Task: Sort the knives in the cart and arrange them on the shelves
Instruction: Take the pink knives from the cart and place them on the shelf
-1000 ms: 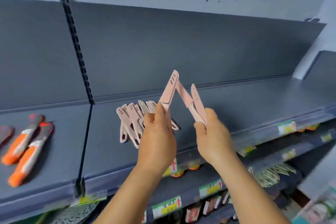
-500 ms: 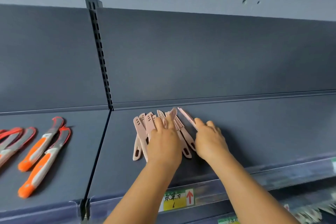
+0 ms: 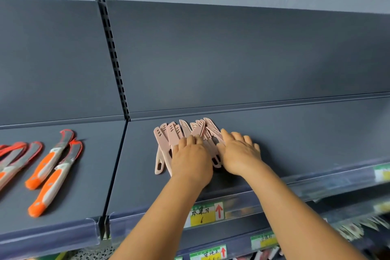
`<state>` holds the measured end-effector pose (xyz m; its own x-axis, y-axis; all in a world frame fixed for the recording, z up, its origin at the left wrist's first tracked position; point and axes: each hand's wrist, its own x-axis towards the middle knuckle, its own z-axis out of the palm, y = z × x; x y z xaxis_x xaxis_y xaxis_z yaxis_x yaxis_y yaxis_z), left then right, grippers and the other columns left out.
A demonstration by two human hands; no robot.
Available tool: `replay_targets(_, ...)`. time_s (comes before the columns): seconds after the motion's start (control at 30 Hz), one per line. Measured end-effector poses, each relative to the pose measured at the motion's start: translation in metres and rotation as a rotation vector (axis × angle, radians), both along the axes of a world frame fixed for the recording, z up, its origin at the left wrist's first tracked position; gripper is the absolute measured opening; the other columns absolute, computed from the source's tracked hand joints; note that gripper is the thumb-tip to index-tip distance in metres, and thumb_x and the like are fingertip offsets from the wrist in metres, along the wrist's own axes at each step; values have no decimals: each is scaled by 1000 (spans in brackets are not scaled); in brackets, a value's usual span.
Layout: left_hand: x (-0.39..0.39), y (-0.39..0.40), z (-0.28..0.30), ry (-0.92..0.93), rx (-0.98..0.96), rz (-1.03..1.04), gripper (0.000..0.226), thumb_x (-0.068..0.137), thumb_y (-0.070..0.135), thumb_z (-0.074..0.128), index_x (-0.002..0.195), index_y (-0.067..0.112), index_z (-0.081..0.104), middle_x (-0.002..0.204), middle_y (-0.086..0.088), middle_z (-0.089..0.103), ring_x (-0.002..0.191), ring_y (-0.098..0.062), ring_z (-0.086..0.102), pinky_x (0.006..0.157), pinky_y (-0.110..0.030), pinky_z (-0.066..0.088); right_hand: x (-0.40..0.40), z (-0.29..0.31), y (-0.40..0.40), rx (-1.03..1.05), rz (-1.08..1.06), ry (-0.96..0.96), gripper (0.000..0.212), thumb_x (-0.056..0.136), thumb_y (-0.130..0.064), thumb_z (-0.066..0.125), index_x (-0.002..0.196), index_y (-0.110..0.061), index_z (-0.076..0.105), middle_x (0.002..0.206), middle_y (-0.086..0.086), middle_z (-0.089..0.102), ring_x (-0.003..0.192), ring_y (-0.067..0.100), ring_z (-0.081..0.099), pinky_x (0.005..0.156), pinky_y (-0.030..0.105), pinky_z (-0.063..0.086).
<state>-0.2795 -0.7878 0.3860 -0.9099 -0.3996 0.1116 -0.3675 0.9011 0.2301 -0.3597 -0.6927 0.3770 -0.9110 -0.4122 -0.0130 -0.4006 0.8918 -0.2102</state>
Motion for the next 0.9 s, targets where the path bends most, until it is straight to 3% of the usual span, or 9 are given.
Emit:
replay_targets(0.17,18,9,11,148,4,-86,63,97,23,41,151,12,10,157,-5,17,144,-25,13,115,-37,17,26,20,14,-131,-25,121,52,100,-45,22,150,-35,10,155,-6,20,140,22,16,111,42,17)
replay_targets(0.43,75,49,7,321,25,-365,47,98,24,33,144,14,31,145,-1,37,134,-18,29,110,-26,21,111,15,75,-290,-136,221,50,99,-44,23,148,-37,16,152,-12,26,136,17,19,109,38,17)
replay_targets(0.7,126,113,-52,180,110,-629,50,97,30,39,145,17,31,147,2,36,135,-14,29,109,-21,20,202,-56,153,-315,-385,110,51,97,-45,32,146,-36,25,149,-12,31,136,14,23,109,34,18)
replay_targets(0.9,149,167,-103,3,163,-774,47,97,29,41,141,15,36,144,-2,39,131,-20,35,105,-27,30,260,-102,214,-260,-612,0,50,97,-43,34,145,-32,28,149,-7,34,136,17,27,108,34,21)
